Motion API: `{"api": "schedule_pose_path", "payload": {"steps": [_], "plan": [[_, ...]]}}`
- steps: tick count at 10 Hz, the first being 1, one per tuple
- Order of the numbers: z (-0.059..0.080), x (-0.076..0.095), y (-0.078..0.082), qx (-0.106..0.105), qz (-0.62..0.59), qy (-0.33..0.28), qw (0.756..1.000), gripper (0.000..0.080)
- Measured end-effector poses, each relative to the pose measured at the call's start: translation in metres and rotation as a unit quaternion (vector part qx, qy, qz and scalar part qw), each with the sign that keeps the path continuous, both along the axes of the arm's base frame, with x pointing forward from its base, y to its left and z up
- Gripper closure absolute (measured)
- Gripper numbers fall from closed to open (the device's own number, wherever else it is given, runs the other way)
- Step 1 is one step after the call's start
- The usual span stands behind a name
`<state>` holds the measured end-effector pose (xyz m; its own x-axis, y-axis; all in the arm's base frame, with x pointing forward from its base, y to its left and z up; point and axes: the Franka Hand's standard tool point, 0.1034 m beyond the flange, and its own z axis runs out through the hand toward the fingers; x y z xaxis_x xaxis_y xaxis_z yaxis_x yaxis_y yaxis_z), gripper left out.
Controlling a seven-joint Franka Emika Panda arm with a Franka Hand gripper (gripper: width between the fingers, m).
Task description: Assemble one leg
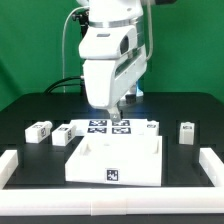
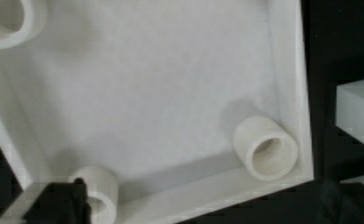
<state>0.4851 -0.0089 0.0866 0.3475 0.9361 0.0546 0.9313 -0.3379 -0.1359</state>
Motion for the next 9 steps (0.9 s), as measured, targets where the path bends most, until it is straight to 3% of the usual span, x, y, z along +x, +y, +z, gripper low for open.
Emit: {"api": "schedule_pose_path", "payload": {"steps": [3,4,8,9], "plan": [[-0.041,-0.047,-0.022,0.002,0.07,-0.031,0.997,0.015],[-0.049,-0.048,-0.026,0.005,0.063,-0.018,0.998,0.015],[-0.047,-0.047,-0.024,0.004,0.069,-0.023,0.997,0.015],[-0.051,-0.051,-0.016,0.004,0.096,-0.029,0.995,0.015]]}}
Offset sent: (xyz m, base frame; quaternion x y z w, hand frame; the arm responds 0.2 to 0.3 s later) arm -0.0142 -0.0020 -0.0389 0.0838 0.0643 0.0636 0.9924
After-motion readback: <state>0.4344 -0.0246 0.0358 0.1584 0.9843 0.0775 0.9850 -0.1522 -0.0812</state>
